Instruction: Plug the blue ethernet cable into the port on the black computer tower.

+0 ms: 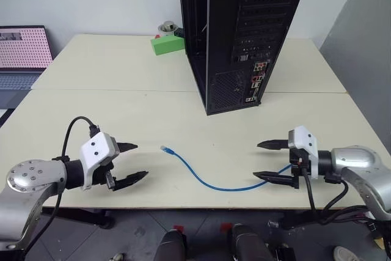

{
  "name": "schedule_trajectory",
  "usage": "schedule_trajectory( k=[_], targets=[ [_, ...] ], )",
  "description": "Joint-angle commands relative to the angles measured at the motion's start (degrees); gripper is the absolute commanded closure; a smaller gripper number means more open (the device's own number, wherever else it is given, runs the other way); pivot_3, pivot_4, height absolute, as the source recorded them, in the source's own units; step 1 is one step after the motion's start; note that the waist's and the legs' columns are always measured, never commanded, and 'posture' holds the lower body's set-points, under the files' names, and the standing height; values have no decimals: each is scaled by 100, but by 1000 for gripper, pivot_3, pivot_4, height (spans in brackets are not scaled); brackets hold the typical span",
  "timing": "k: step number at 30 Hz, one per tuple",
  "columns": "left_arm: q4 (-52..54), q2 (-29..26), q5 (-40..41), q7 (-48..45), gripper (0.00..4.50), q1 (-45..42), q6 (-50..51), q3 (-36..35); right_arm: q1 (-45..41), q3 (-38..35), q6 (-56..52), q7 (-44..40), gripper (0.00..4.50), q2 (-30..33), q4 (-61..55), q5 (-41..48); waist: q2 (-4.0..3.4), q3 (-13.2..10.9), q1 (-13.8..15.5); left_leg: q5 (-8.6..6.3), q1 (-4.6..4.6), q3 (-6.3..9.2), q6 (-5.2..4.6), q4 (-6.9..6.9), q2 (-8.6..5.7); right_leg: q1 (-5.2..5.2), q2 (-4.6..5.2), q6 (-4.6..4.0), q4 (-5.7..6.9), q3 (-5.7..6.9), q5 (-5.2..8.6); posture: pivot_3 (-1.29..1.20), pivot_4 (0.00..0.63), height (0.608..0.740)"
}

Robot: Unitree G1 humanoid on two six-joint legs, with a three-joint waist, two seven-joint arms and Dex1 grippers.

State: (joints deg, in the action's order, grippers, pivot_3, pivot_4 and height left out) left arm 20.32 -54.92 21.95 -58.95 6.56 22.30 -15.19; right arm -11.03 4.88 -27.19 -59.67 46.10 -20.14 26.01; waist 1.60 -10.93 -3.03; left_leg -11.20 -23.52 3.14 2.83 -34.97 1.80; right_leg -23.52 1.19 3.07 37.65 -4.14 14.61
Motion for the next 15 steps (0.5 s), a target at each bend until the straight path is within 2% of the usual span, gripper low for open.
schedule_trajectory(
  k=[1, 8, 15],
  targets=[
    [223, -73, -169, -55, 81, 65, -161, 149, -217, 414, 121, 193, 0, -284, -69, -345, 0, 0, -1, 0, 0, 0, 0, 0, 0, 0, 0, 0, 0, 0, 0, 0, 150, 740],
    [70, -75, -161, -265, 81, -83, -247, 279, -646, 1548, 288, 466, 0, -1300, 458, -1104, 1, 0, -12, 0, 1, 0, 0, 0, 2, -1, -2, 0, 4, 0, 0, 0, 150, 740],
    [-175, -50, -238, -310, 81, -288, -315, 319, -1235, 2286, 343, 822, 0, -2454, 1355, -1688, 1, 0, -22, 0, 3, 2, 0, -1, 2, -3, -6, 0, 13, 1, 0, 0, 150, 740]
  ],
)
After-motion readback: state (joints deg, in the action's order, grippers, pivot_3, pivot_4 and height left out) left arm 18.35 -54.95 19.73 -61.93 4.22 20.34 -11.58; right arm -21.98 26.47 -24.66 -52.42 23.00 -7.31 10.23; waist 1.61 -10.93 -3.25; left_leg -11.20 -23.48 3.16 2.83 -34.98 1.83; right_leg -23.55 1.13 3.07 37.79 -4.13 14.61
